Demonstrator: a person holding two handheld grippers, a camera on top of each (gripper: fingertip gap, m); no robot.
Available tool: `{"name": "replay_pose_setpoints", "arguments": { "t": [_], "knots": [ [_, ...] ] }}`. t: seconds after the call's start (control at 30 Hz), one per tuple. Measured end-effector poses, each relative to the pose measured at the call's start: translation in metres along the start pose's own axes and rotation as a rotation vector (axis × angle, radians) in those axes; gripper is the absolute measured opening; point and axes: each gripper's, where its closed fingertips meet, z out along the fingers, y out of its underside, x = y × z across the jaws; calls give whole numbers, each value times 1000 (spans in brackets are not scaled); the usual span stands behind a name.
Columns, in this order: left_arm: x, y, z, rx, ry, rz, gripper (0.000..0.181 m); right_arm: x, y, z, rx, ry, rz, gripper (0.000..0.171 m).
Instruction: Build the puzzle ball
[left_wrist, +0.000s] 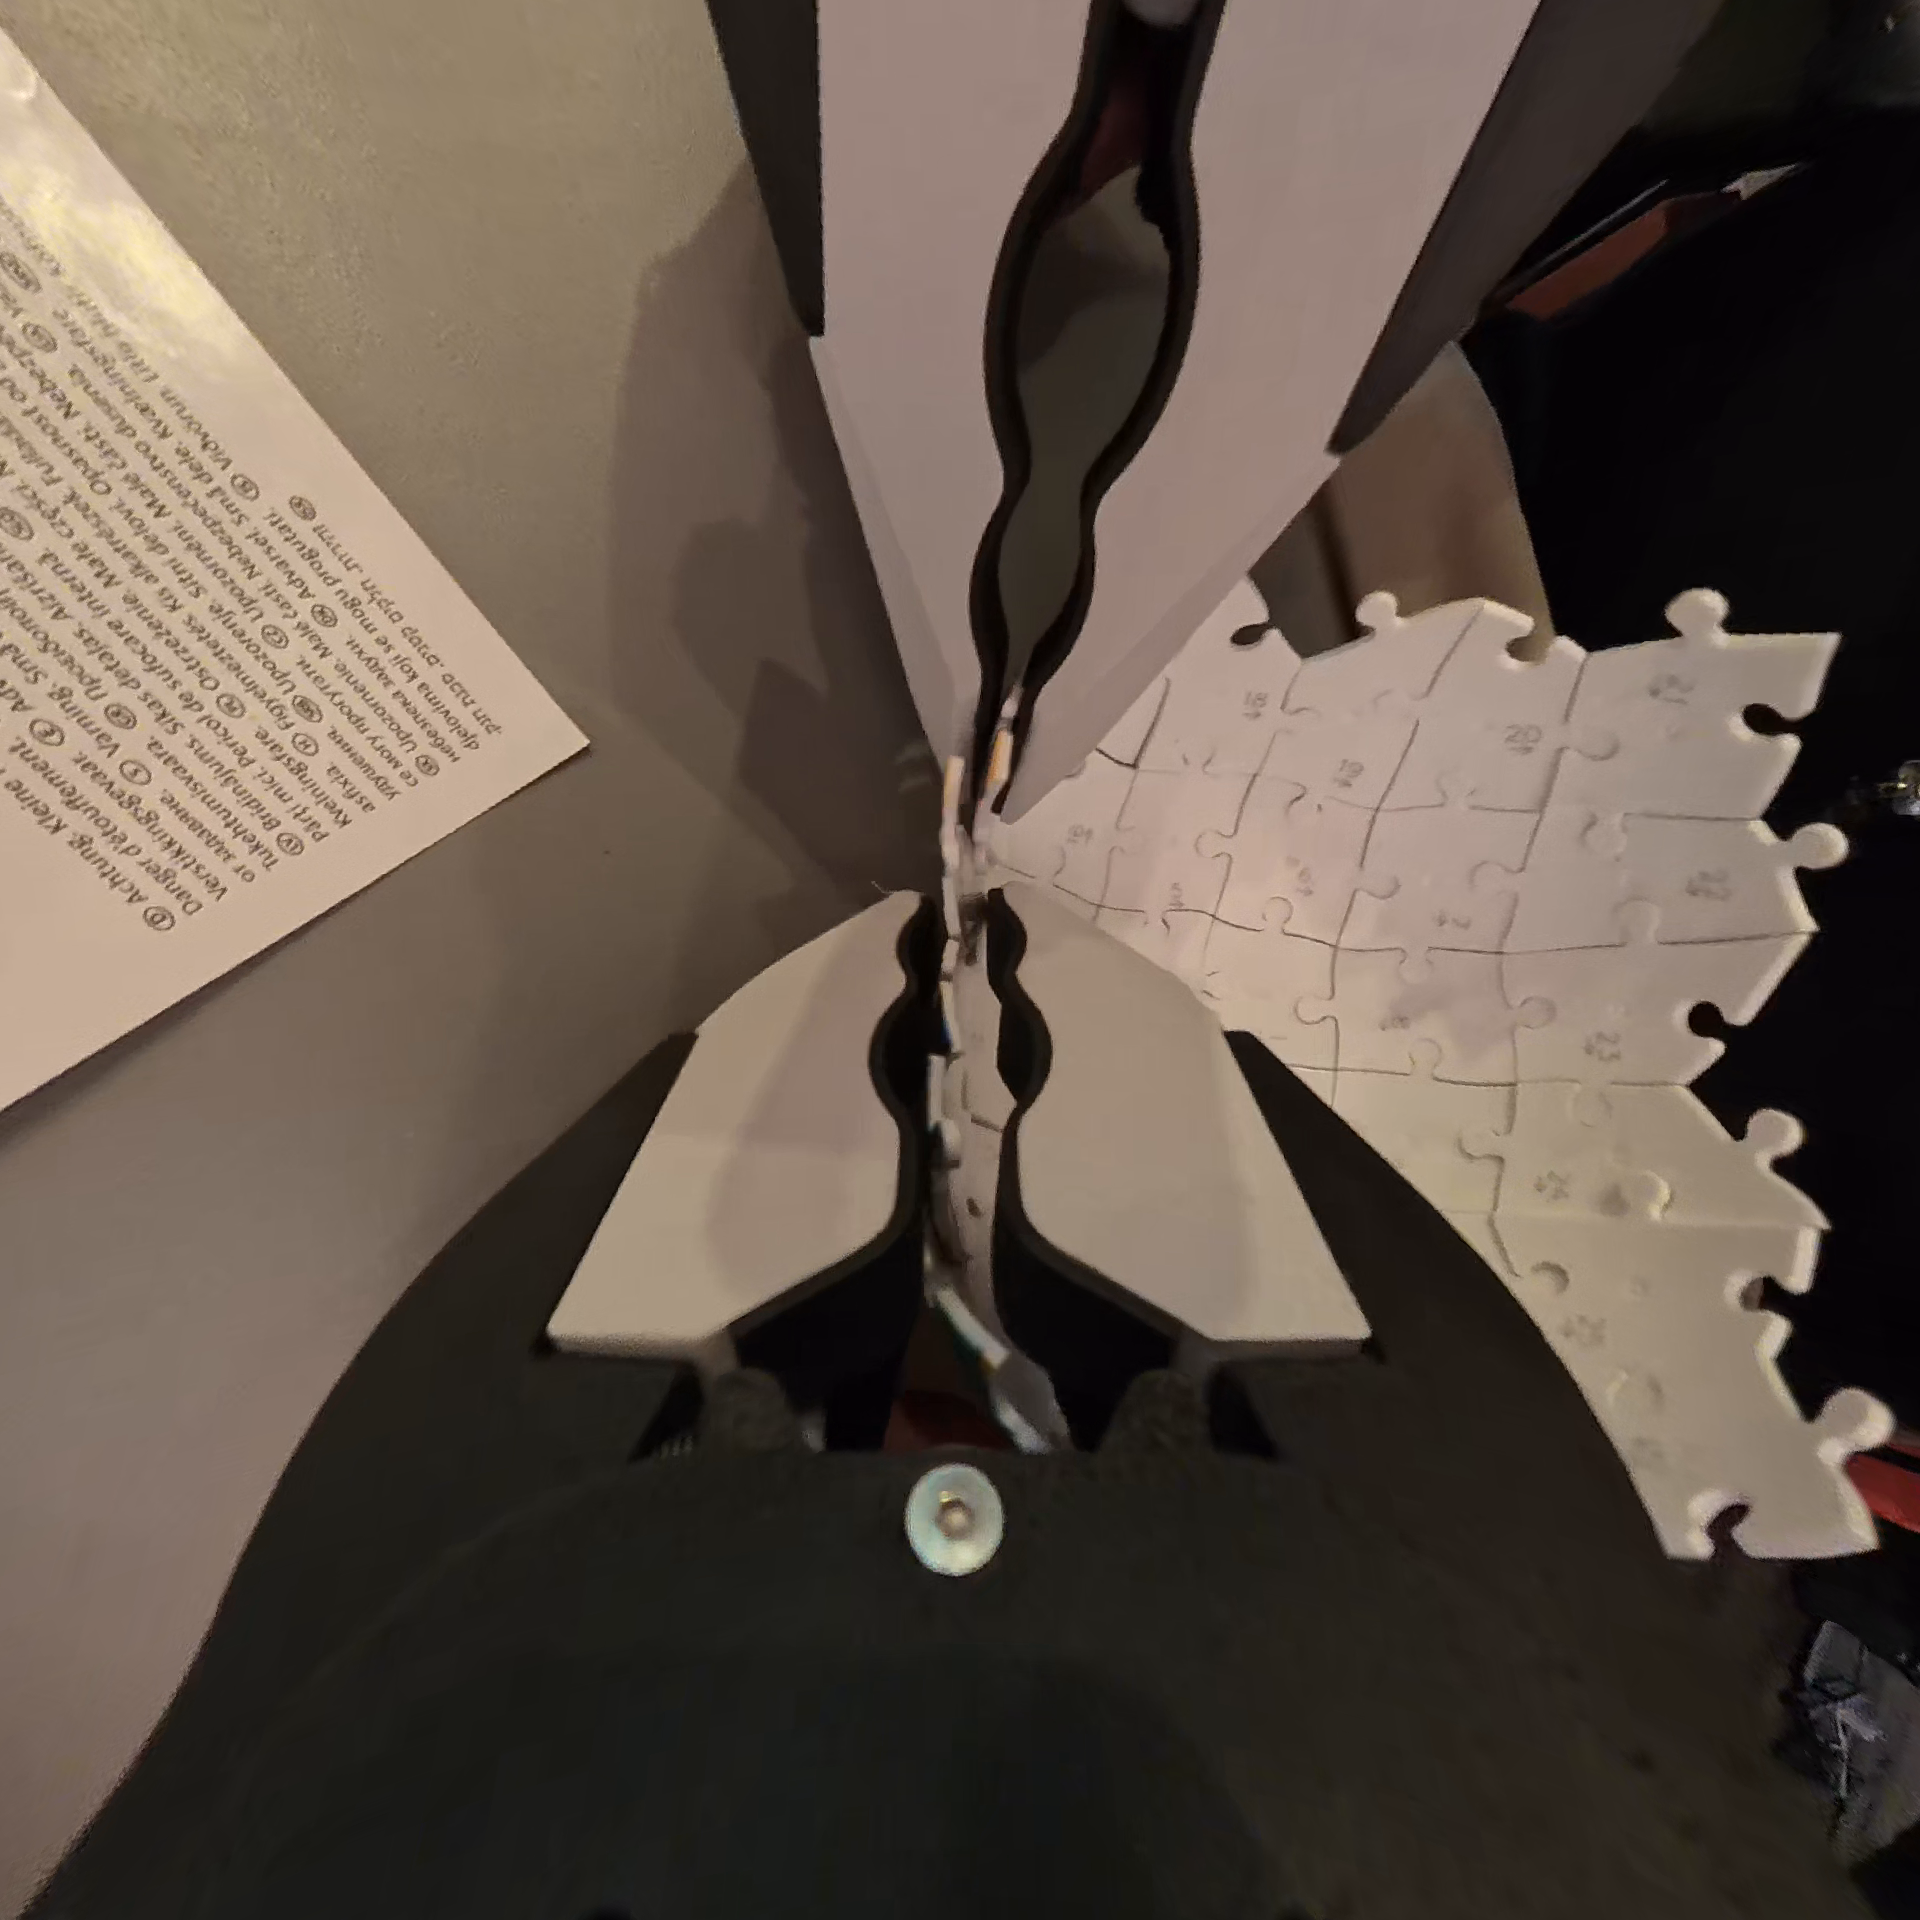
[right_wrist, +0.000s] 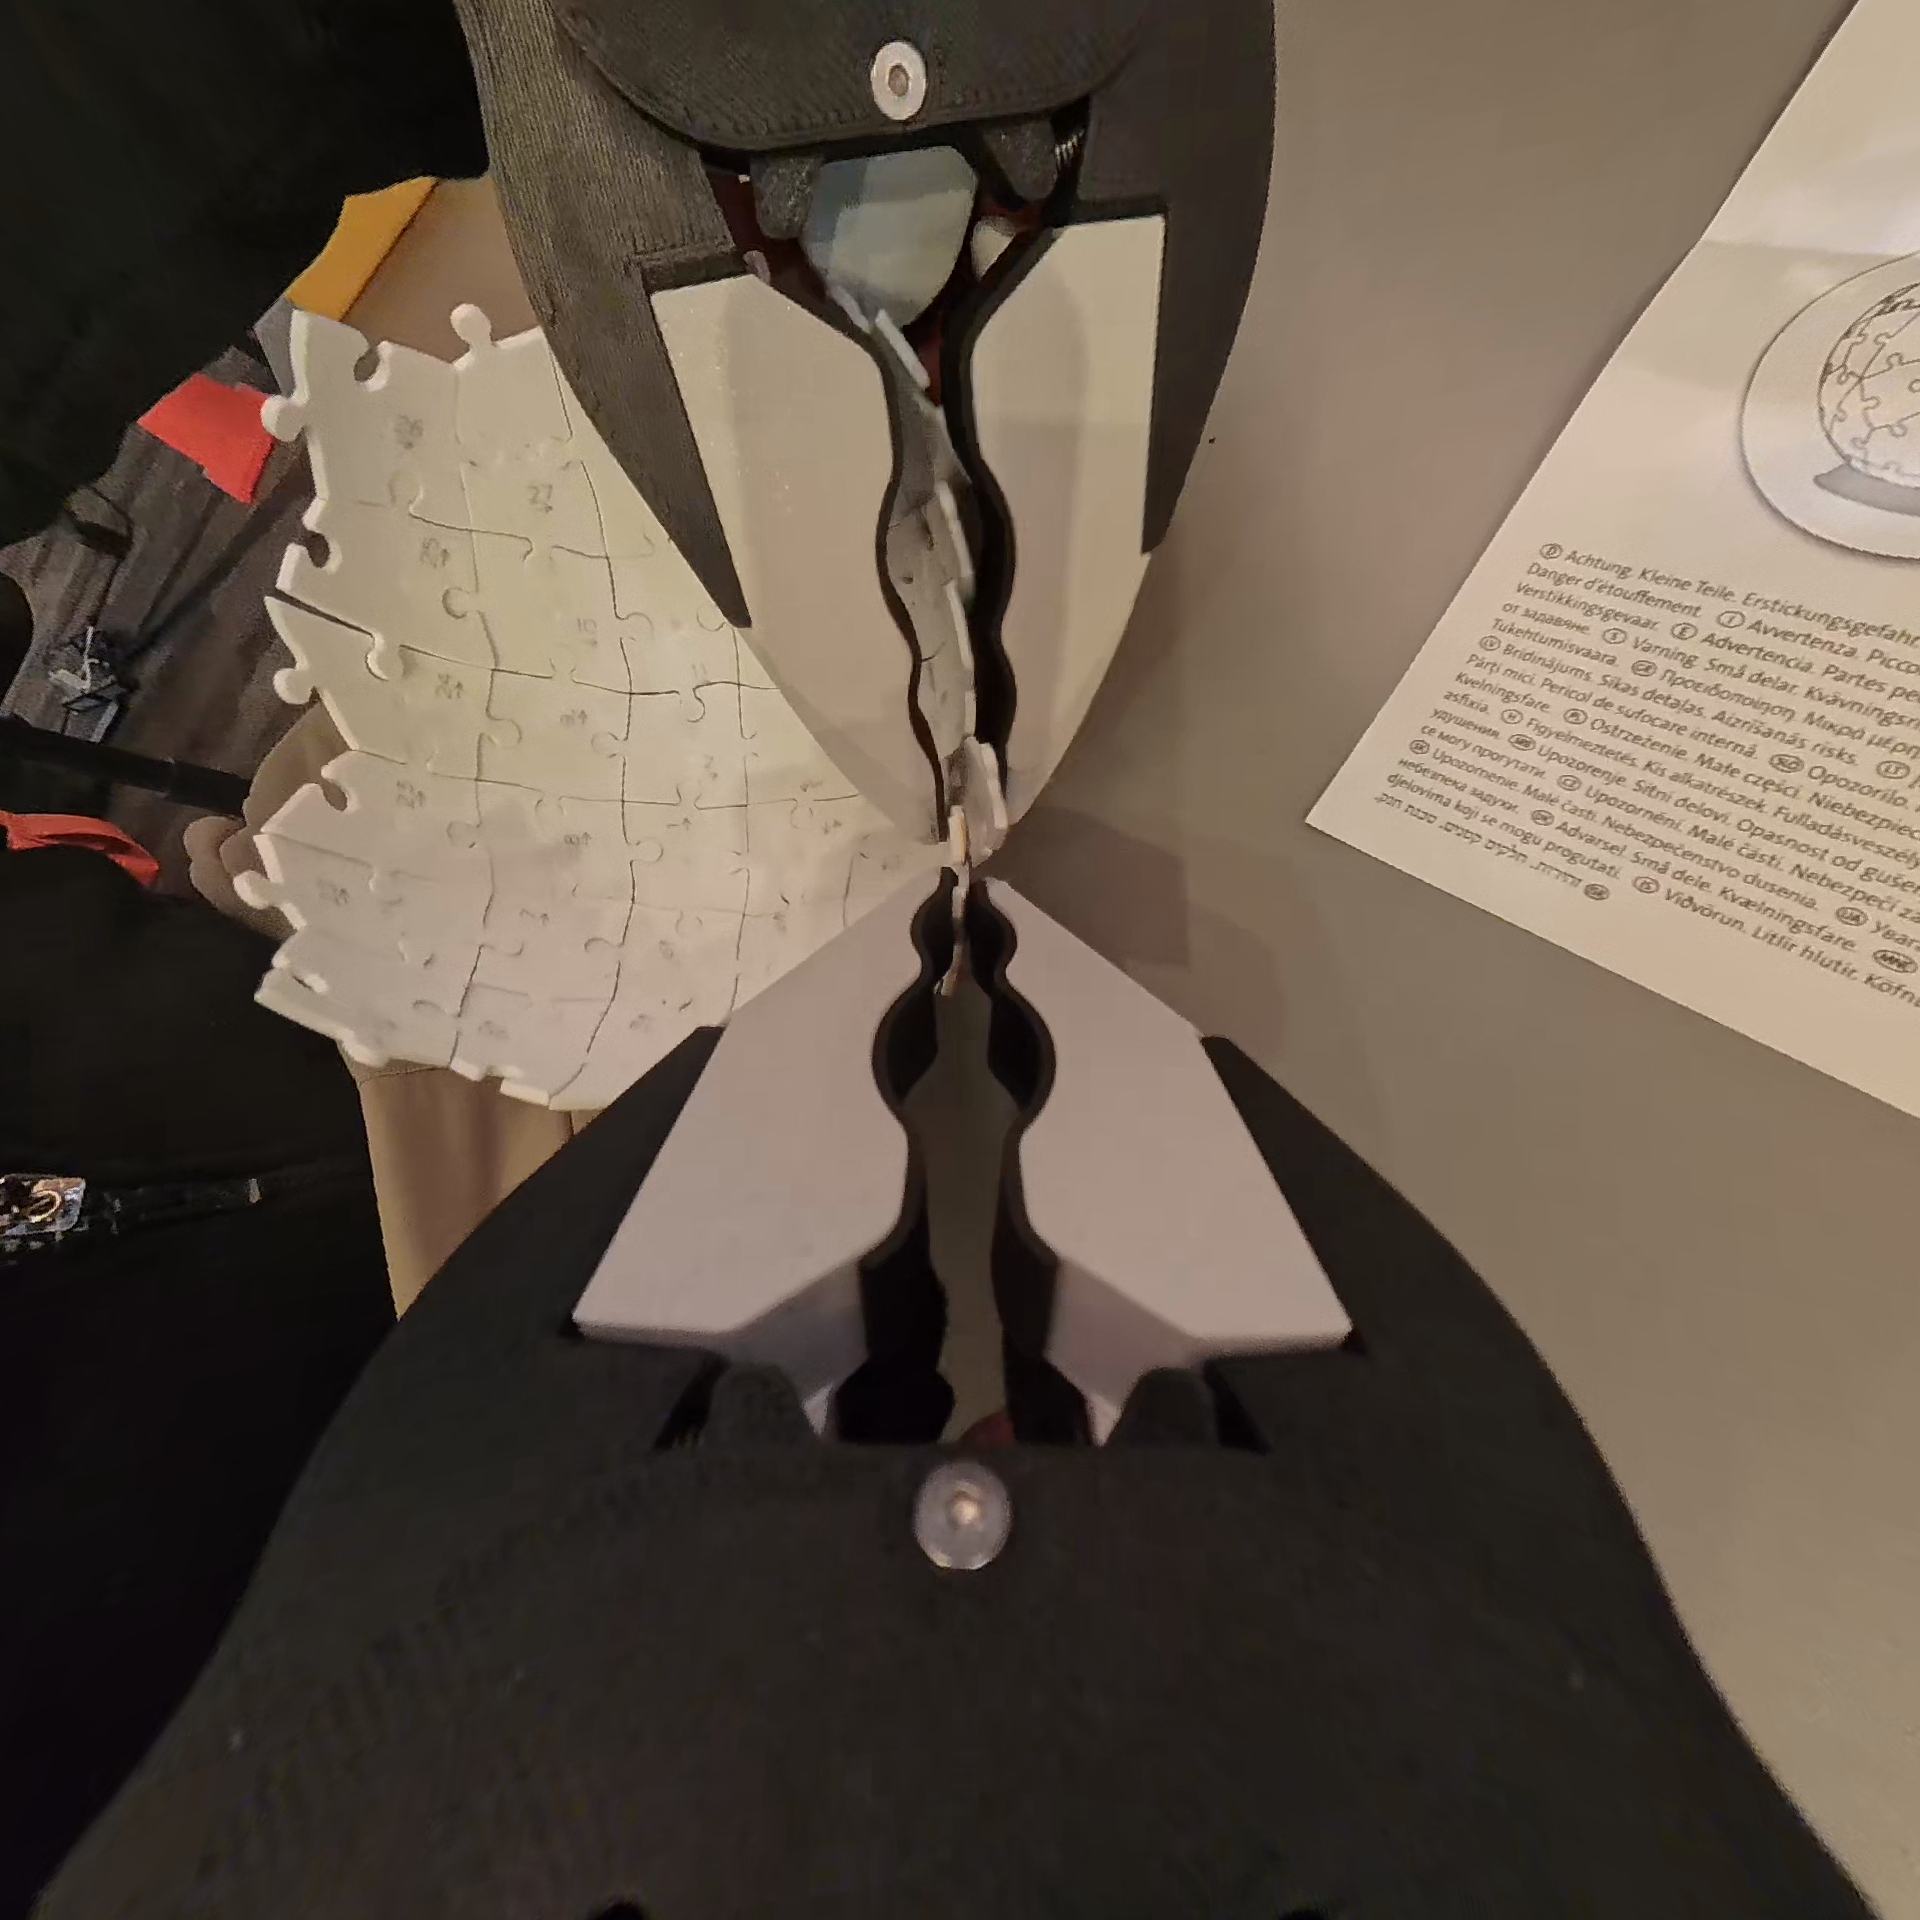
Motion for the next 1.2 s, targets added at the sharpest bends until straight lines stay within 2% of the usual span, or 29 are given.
{"name": "replay_pose_setpoints", "arguments": {
  "t": [0.37, 0.77, 0.9, 1.03, 1.2],
  "knots": [
    [1, 0, 0, 1, 4, 16, 3, 0, -1, 0, 6, -2, 4, 0],
    [-9, -3, -9, 60, -61, -2, 33, 2, 0, 0, 9, -15, 36, 0],
    [-10, 0, -11, 36, -86, -1, 31, 2, 0, -1, 13, -14, 36, 0],
    [-9, 2, -10, 21, -81, 10, 12, 2, -1, -1, 17, -15, 40, 0],
    [-6, 1, -10, 25, -52, 2, 6, 2, -1, -1, 15, -11, 44, 0]
  ]
}}
